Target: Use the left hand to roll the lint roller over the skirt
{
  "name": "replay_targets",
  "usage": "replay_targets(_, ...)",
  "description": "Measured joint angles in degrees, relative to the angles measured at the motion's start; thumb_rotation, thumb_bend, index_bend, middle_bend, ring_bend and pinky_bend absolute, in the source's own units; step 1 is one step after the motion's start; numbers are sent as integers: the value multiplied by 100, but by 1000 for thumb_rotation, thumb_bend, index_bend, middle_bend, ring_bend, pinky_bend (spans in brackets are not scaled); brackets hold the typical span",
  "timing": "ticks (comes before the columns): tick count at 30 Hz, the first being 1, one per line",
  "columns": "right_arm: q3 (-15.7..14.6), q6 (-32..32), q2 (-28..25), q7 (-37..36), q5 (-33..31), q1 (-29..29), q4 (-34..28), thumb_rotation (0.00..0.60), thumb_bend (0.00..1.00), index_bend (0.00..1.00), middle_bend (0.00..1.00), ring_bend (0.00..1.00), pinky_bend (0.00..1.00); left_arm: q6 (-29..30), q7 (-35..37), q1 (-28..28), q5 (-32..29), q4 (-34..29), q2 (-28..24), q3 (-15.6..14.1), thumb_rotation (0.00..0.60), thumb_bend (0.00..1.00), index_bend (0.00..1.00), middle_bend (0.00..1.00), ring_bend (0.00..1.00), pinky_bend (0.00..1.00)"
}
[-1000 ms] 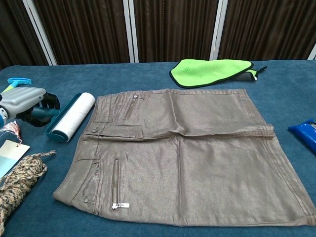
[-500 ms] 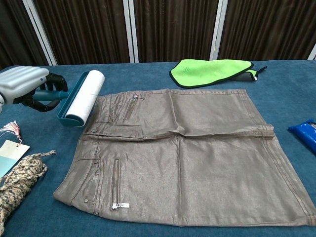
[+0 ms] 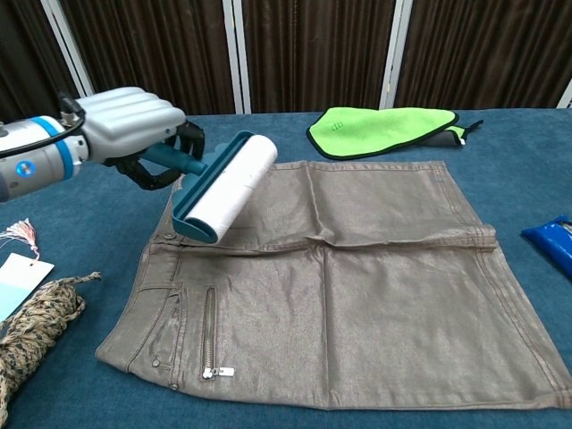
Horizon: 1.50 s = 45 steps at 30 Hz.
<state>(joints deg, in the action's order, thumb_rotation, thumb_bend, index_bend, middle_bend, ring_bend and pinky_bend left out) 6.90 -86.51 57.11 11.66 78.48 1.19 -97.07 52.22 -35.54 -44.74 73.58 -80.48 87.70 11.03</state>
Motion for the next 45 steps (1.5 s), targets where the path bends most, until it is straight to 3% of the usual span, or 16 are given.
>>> replay_targets(9, 52, 53, -62, -130, -122, 22, 18, 600, 0, 0, 0, 0, 0, -398, -2032, -956, -1635, -529, 431, 125, 600, 894, 690, 518, 411, 487)
replay_targets(15, 39, 73, -57, -112, -112, 41, 36, 600, 0, 0, 0, 0, 0, -355, -2641, -1416, -2377, -538, 903, -45, 600, 896, 694, 521, 412, 488)
replay_targets(26, 17, 77, -48, -88, -96, 53, 20, 600, 0, 0, 0, 0, 0, -212, -2968, -1660, -2801, -272, 1066, -410, 600, 916, 721, 533, 418, 493)
replay_targets(35, 7, 53, -64, -111, -82, 47, -2, 600, 0, 0, 0, 0, 0, -13, -3201, -1699, -3141, -396, 581, -700, 600, 924, 721, 535, 418, 493)
replay_targets(45, -24, 12, -51, -19, -5, 50, -55, 600, 0, 0, 0, 0, 0, 0, -2801, -1467, -3336, -303, -54, -1107, 600, 926, 721, 534, 419, 494)
